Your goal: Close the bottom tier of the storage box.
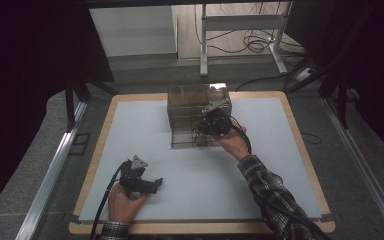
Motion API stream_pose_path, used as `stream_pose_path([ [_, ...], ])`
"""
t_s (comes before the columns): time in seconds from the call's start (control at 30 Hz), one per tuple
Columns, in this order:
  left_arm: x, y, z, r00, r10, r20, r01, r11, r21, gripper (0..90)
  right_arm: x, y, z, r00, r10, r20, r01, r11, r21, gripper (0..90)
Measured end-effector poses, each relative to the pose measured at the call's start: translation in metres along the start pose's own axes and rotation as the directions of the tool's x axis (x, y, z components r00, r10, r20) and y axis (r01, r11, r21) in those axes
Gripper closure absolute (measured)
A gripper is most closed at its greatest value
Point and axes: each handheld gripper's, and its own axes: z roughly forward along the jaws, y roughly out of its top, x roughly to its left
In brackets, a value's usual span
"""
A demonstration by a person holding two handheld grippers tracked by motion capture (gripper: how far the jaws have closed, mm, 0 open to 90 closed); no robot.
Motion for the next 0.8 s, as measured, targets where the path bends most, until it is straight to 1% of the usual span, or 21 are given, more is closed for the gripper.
stream_pose_path([
  [0.3, 0.0, 0.0, 0.0, 1.0, 0.0, 0.0, 0.0, 1.0, 0.0, 0.0, 0.0, -0.01, 0.01, 0.9999, 0.009, -0.007, -0.009, 1.0, 0.026, 76.9],
  [0.47, 0.0, 0.0, 0.0, 1.0, 0.0, 0.0, 0.0, 1.0, 0.0, 0.0, -0.001, -0.015, 0.015, 1.0, 0.01, -0.001, -0.01, 0.999, 0.042, 76.9],
  [0.63, 0.0, 0.0, 0.0, 1.0, -0.001, 0.0, 0.001, 1.0, -0.001, 0.0, -0.003, -0.018, 0.018, 0.9998, 0.02, 0.003, -0.02, 0.998, 0.053, 76.9],
  [0.7, 0.0, 0.0, 0.0, 1.0, 0.0, 0.0, 0.0, 1.0, 0.0, 0.0, -0.004, -0.021, 0.021, 0.9999, 0.016, 0.006, -0.016, 0.998, 0.062, 76.8],
  [0.8, 0.0, 0.0, 0.0, 1.0, 0.0, 0.0, 0.0, 1.0, 0.0, 0.0, -0.005, -0.024, 0.025, 0.9997, 0.022, 0.01, -0.023, 0.997, 0.074, 76.8],
])
